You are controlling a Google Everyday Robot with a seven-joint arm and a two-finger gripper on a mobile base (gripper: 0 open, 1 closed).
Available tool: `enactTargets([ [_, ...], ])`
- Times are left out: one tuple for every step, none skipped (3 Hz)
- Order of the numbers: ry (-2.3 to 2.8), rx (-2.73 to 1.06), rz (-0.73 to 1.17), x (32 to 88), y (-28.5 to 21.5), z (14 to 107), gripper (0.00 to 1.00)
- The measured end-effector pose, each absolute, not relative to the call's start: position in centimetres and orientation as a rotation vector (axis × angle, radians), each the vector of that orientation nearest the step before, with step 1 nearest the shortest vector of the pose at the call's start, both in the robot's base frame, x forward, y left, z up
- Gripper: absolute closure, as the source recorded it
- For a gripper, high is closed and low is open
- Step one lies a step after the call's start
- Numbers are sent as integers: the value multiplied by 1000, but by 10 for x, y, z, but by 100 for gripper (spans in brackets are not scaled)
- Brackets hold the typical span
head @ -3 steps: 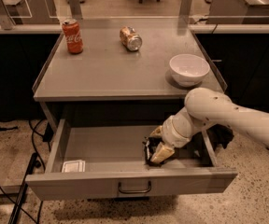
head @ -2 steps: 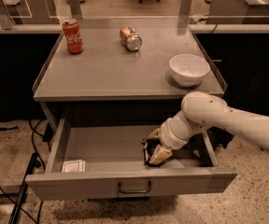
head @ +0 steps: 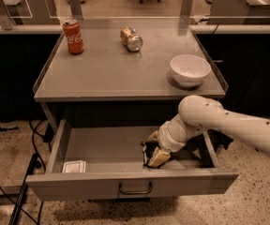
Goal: Place rxbar chocolate into top drawer
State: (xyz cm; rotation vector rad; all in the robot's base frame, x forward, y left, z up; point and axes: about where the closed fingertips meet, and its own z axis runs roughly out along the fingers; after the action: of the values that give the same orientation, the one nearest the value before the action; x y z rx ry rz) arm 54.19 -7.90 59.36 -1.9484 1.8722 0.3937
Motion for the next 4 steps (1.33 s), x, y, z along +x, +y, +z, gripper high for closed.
enactTargets([
  [1873, -1948, 394, 542, -79, 594, 58],
  [1895, -1950, 402, 540, -79, 593, 34],
  [1926, -1950, 391, 542, -78, 599, 3],
  [1929, -1950, 378, 543, -78, 602, 0],
])
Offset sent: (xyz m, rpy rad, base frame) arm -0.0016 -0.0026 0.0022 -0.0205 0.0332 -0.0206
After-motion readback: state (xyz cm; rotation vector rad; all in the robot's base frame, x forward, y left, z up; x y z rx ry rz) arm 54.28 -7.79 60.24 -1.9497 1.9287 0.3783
